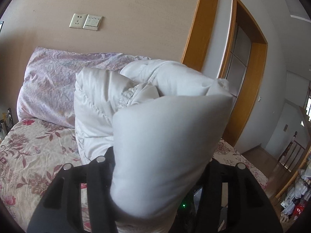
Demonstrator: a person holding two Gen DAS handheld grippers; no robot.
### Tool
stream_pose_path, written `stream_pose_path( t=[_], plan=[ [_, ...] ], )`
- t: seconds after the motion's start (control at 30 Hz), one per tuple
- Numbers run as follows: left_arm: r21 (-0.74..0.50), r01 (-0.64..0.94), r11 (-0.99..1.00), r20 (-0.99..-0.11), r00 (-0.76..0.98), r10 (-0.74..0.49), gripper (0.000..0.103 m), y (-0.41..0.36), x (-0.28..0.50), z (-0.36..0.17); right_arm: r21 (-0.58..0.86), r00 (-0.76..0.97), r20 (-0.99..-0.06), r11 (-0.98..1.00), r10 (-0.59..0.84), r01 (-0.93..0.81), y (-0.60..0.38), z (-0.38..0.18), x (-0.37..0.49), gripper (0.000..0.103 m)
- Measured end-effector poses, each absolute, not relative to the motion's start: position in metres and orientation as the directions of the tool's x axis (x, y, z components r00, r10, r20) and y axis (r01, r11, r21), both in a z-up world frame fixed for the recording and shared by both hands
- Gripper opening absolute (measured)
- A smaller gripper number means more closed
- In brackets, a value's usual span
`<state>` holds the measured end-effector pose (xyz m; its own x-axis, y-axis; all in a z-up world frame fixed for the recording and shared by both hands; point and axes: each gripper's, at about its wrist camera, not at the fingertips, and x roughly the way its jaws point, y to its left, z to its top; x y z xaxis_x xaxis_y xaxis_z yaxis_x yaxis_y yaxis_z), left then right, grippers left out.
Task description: Fold large clothes
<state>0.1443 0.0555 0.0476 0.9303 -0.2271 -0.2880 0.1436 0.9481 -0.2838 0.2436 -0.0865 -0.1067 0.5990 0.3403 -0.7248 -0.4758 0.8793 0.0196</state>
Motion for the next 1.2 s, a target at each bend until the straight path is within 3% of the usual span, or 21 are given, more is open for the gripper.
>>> stream_pose_path(
  t=[0.3, 0.7, 0.9, 1.2],
  plan=[
    [-0.274, 0.201, 0.941, -0.302, 0.910, -0.283, 0.055, 0.019, 0.157, 0.047, -0.006, 0.669, -0.654, 0.883, 0.352, -0.470, -0.151, -0.088, 0.202, 0.078],
    [-0.212, 0.268, 0.940, -0.352, 0.876, -0.329, 0.057, -0.038, 0.167, 0.035, -0.059, 0.757, -0.614, 0.944, 0.223, -0.326, -0.233, -0.089, 0.187, 0.078],
    [-0.191, 0.301, 0.934, -0.384, 0.853, -0.354, 0.058, -0.065, 0.173, 0.026, 0.020, 0.728, -0.651, 0.964, 0.215, -0.266, -0.264, -0.104, 0.190, 0.078],
    [-0.113, 0.389, 0.914, -0.465, 0.792, -0.395, 0.060, -0.130, 0.179, -0.001, 0.099, 0.723, -0.636, 0.958, 0.270, -0.270, -0.279, -0.111, 0.181, 0.078]
  ],
)
